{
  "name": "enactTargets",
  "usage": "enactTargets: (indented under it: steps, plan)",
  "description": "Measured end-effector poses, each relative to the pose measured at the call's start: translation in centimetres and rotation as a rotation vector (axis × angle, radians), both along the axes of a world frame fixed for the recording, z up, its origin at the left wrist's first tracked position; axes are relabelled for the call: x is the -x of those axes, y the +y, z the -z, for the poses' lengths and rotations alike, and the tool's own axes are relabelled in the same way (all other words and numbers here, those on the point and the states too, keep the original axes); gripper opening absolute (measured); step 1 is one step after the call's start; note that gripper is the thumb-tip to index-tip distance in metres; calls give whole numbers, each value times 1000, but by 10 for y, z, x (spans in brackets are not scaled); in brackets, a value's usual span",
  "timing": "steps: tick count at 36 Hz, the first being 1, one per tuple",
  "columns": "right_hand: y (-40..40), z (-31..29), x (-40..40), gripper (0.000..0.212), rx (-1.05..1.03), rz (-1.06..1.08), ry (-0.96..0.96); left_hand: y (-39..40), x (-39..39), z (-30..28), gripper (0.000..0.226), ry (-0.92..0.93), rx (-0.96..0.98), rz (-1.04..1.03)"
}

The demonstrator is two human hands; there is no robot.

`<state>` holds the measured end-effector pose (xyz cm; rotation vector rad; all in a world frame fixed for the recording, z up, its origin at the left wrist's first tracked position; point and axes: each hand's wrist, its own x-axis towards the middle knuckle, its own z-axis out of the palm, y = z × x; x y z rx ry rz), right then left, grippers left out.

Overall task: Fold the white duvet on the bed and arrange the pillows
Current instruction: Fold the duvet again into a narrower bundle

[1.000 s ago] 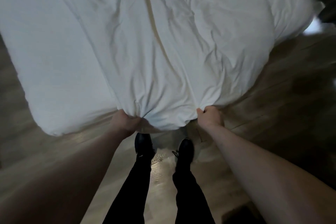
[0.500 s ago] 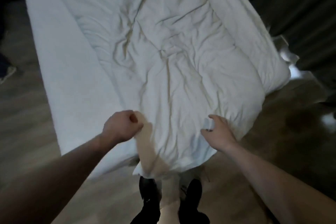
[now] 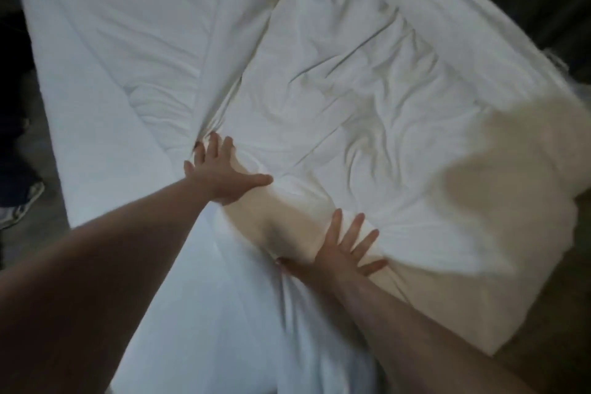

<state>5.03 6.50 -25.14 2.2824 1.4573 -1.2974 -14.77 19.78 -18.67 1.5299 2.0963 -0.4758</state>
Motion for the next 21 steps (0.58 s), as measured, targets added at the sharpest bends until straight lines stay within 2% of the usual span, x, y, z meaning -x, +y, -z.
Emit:
enactTargets:
  steps: [4, 7, 14, 17, 21]
  plan:
    - [-1, 24, 15, 158, -141, -17, -103, 4, 4, 40, 157, -18, 40, -14]
    - [5, 31, 22, 159, -89, -24, -185, 17, -5, 49, 168, 20, 101, -28]
    - [27, 38, 36, 167, -5, 52, -212, 39, -9, 41, 172, 11, 231, -32]
    - [30, 37, 36, 159, -39, 54, -222, 41, -11, 47, 172, 8, 222, -45]
    - [30, 31, 34, 154, 40, 26, -236, 37, -10, 57, 174, 2, 145, -37]
